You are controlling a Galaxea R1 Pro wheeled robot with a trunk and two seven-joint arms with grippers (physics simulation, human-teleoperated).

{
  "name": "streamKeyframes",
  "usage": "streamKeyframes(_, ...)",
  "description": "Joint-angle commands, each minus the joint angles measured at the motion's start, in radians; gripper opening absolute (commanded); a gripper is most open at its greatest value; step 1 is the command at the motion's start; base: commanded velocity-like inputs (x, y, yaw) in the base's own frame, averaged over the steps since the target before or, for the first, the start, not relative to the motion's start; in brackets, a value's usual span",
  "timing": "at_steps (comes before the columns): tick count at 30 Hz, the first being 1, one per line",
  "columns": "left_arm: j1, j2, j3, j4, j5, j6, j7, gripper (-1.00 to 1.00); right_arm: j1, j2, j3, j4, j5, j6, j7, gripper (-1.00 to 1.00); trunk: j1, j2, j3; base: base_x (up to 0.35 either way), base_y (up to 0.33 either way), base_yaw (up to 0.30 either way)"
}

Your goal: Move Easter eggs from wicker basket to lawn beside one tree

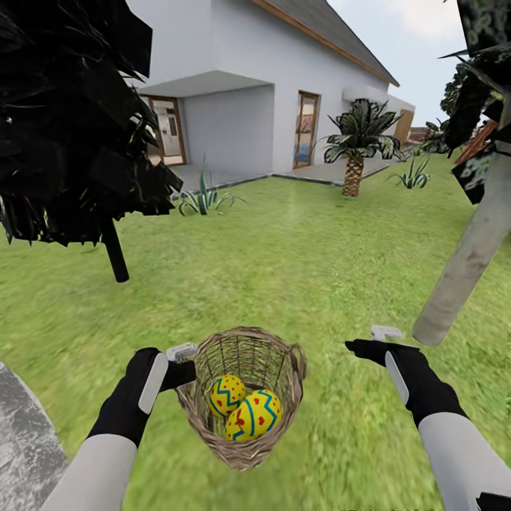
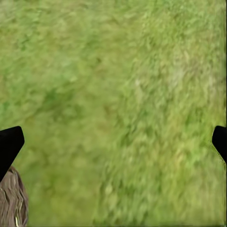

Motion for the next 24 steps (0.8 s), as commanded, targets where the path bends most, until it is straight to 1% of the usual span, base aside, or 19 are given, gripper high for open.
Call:
streamKeyframes(1,-0.001,-0.001,0.002,-0.001,0.025,0.001,0.009,-1.00,0.000,0.000,-0.002,-0.001,-0.002,0.005,0.004,1.00,-0.004,0.007,0.003,0.000,0.000,-0.245)
streamKeyframes(4,-0.001,-0.001,0.001,0.000,0.025,0.001,0.009,-1.00,0.000,0.001,-0.002,0.008,-0.003,0.005,0.003,1.00,-0.016,0.028,0.016,0.000,0.000,-0.246)
streamKeyframes(7,-0.002,0.001,0.001,-0.001,0.025,0.001,0.009,-1.00,0.000,0.001,-0.001,0.086,-0.002,-0.007,0.001,1.00,-0.027,0.049,0.027,0.000,0.000,-0.220)
streamKeyframes(9,-0.001,0.001,0.001,-0.001,0.024,0.001,0.009,-1.00,0.001,-0.001,-0.001,0.171,-0.001,-0.062,0.001,1.00,-0.035,0.063,0.034,0.000,0.000,-0.072)
streamKeyframes(10,-0.001,0.001,0.001,-0.001,0.024,0.001,0.009,-1.00,0.001,-0.003,-0.001,0.244,0.003,-0.113,0.001,1.00,-0.039,0.070,0.037,0.000,0.000,-0.014)
streamKeyframes(11,0.005,0.007,0.007,-0.001,0.016,-0.003,0.012,-1.00,-0.003,-0.006,-0.007,0.246,-0.003,-0.105,0.006,1.00,-0.038,0.069,0.037,0.000,0.000,0.000)
streamKeyframes(13,0.017,0.018,0.006,-0.002,0.016,-0.011,0.012,-1.00,-0.010,-0.005,0.004,0.248,0.006,-0.094,0.001,1.00,-0.038,0.069,0.037,0.000,0.000,0.000)
streamKeyframes(14,0.022,0.023,0.007,-0.002,0.003,-0.012,0.012,-1.00,-0.011,-0.006,0.006,0.247,0.009,-0.089,-0.002,1.00,-0.038,0.069,0.037,0.000,0.000,0.000)
streamKeyframes(17,0.030,0.041,0.024,-0.002,-0.033,-0.011,0.012,-1.00,-0.008,-0.008,0.008,0.254,0.016,-0.084,-0.001,1.00,-0.038,0.069,0.037,0.000,0.000,0.000)
streamKeyframes(20,0.031,0.042,0.041,-0.002,-0.074,-0.011,0.012,-1.00,-0.009,-0.010,0.007,0.248,0.015,-0.083,0.000,1.00,-0.038,0.069,0.037,0.000,0.000,0.000)
streamKeyframes(24,0.031,0.043,0.041,-0.002,-0.106,-0.011,0.012,-1.00,-0.008,-0.008,0.007,0.247,0.015,-0.084,0.000,1.00,-0.038,0.069,0.038,0.000,0.000,-0.039)
